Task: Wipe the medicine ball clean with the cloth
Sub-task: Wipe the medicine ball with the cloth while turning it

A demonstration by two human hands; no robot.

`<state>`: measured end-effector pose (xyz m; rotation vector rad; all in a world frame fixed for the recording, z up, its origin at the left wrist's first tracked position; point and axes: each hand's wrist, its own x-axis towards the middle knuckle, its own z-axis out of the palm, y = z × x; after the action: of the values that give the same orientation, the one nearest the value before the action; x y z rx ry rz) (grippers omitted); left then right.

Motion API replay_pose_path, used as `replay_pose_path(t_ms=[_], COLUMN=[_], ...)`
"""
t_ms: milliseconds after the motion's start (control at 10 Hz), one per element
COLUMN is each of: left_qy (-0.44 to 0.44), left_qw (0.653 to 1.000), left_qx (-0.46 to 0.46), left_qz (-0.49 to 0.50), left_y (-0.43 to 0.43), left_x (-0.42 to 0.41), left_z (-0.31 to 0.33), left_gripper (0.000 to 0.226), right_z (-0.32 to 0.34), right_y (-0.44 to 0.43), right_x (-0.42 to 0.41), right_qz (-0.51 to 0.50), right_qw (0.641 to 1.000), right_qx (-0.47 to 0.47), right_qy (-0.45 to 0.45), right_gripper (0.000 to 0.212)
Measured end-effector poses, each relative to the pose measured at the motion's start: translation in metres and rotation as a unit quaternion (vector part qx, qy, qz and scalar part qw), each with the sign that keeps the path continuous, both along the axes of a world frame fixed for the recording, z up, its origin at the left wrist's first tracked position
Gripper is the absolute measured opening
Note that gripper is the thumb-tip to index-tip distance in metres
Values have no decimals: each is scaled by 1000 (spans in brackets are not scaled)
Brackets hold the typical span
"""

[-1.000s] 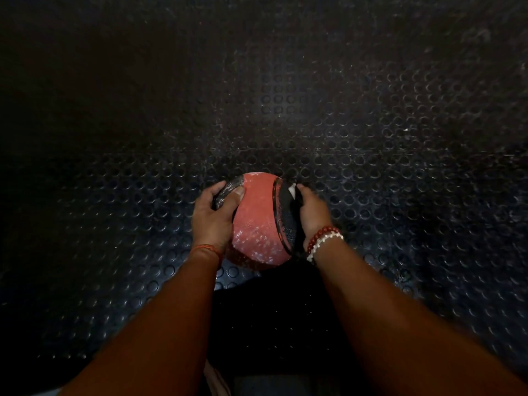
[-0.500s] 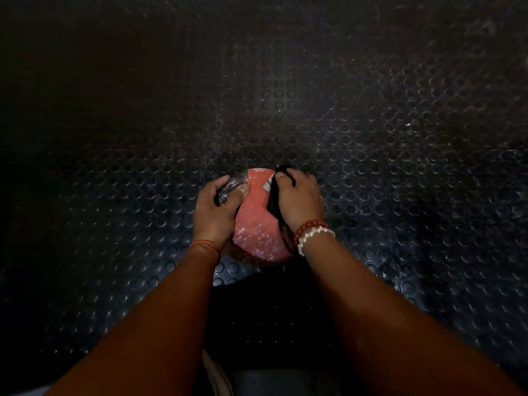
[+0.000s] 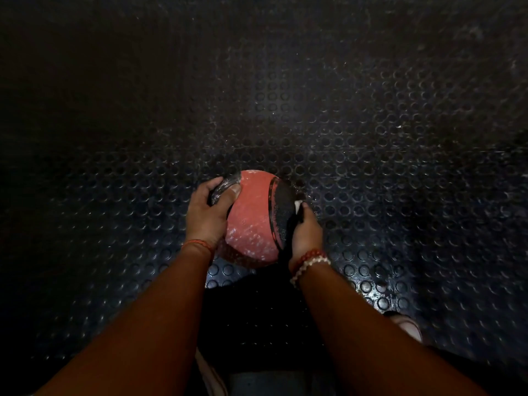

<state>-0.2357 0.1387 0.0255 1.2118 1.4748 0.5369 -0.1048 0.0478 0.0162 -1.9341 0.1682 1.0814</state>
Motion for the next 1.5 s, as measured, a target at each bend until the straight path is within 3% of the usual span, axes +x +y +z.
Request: replay_pose_path(t_ms=[100,200,300,400,500,600,700,800,900,1000,1100,1200,1300,1400,1500], left_qy=[4,-3,-16,-19,-28,-31,-28,-31,-49,-58,-53,-49,-51,-47,-41], left_qw=[1000,1000,1000,1000,1000,999,999,999,997,994,994,994,993,993,992], left_qx=[4,4,4,8,0,-5,-13,-16,-25,-28,-31,-26,-21,-20,-22], left_qz=[1,-2,-11,-11,0,11,23,32,59,83,86,94,103,110,116], left_y=[1,0,-3,-3,-2,-1,1,2,2,-2,-6,-8,-10,-10,-8], left_x=[1,0,-2,-4,-5,-4,-3,-1,2,0,-3,-3,1,5,6], left_z=[1,1,2,1,2,2,3,3,5,6,5,5,7,10,10], left_gripper=[62,59,51,35,29,27,31,33,34,35,36,35,36,37,38], right_z=[18,32,28,21,8,3,-10,-9,15,30,27,21,12,7,6], right_y=[-5,3,27,46,43,24,2,-7,-5,2,21,35,37,24,-1], right_x=[-23,-24,4,28,38,34,14,-13,-36,-37,-7,17,31,29,10], right_qz=[1,138,230,226,134,78,-50,-9,13,123,230,253,193,157,21], right_qw=[993,958,947,967,989,993,992,1000,990,957,935,953,977,987,999], right_qx=[0,30,48,57,55,30,8,-1,21,49,41,46,34,13,32], right_qy=[-116,-249,-221,-105,31,82,113,16,-136,-260,-268,-163,-84,-12,38], right_gripper=[51,47,43,40,31,37,40,40,65,66,53,47,34,44,46])
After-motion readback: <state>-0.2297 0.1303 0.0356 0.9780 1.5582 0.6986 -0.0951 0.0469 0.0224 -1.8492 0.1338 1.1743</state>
